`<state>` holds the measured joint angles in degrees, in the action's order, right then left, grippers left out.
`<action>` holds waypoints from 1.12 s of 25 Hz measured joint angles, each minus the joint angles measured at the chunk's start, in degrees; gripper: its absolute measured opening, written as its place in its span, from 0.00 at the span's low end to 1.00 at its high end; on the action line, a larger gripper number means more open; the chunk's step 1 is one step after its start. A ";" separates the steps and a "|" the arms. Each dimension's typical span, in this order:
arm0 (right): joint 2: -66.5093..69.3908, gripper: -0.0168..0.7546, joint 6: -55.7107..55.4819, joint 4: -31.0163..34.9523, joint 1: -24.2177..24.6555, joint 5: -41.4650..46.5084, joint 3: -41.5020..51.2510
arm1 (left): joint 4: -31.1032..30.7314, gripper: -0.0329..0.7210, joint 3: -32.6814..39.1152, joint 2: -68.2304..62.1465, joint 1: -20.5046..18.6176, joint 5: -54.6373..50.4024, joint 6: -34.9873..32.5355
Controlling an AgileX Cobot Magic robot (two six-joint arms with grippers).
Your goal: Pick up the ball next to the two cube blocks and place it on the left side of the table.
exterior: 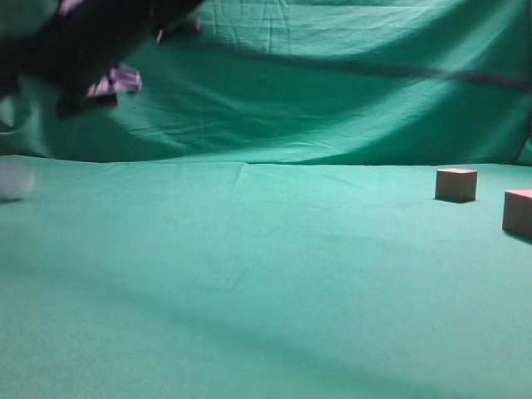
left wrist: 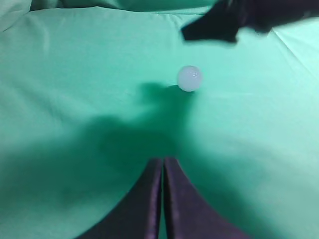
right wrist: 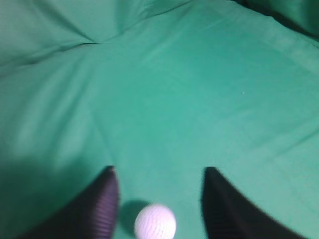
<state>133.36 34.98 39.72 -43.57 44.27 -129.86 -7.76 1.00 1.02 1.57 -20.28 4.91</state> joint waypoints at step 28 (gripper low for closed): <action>-66.35 0.02 -32.21 -40.73 5.30 27.75 36.58 | 0.00 0.04 0.00 0.00 0.00 0.00 0.00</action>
<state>67.01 2.76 -1.01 -38.26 72.02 -93.28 -7.76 1.00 1.02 1.57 -20.28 4.91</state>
